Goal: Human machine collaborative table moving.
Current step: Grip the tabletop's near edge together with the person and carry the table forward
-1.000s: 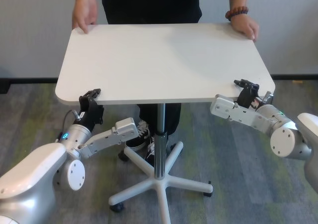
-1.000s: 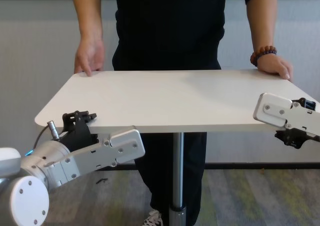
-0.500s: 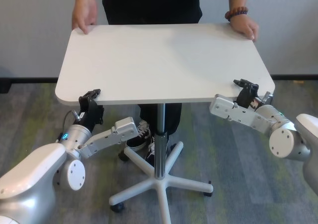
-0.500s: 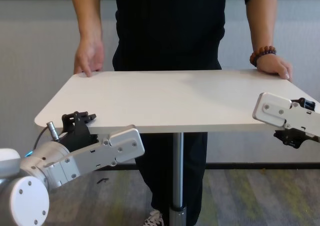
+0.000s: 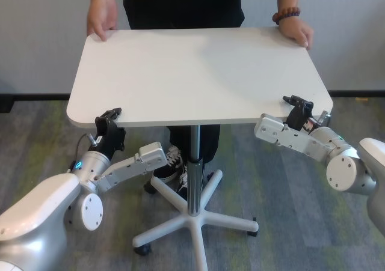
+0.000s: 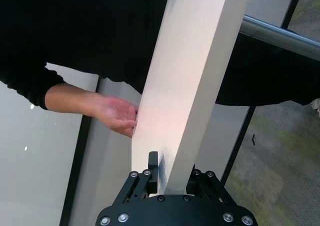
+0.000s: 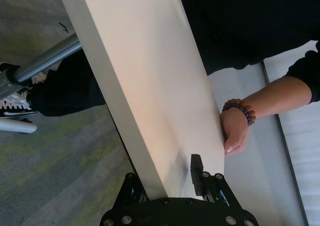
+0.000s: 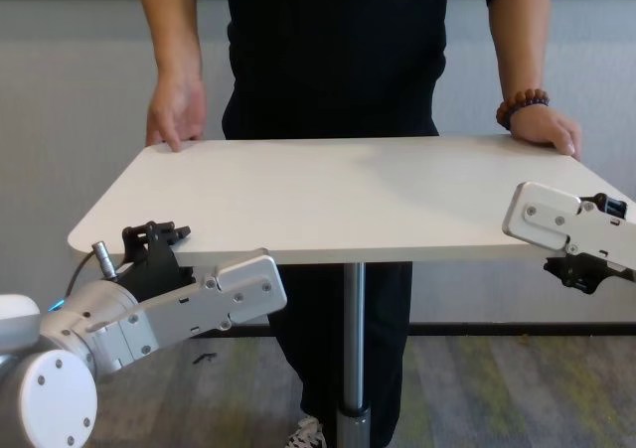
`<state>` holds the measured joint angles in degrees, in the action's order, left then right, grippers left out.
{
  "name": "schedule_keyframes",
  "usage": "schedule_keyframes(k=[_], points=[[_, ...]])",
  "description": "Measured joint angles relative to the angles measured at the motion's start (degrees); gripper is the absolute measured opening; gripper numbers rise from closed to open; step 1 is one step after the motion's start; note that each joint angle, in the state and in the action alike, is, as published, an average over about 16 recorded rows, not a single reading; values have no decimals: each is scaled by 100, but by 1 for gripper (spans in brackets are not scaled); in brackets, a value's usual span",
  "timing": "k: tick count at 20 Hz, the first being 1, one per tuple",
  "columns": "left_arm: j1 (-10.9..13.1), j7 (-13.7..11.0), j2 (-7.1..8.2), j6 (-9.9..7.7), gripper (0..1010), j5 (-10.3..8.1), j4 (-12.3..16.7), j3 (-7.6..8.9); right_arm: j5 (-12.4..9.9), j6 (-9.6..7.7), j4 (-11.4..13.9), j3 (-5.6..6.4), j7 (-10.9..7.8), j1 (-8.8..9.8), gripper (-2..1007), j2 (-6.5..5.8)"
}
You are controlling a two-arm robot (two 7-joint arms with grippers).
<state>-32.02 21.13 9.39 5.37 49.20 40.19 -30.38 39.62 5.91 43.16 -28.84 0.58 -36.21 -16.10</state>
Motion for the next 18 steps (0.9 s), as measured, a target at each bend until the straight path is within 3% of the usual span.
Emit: schedule_keyframes(k=[18], points=[[5,-2,7,-29,312,27,17,-8,17,-24,10,-11,-21,-1,419,-5]])
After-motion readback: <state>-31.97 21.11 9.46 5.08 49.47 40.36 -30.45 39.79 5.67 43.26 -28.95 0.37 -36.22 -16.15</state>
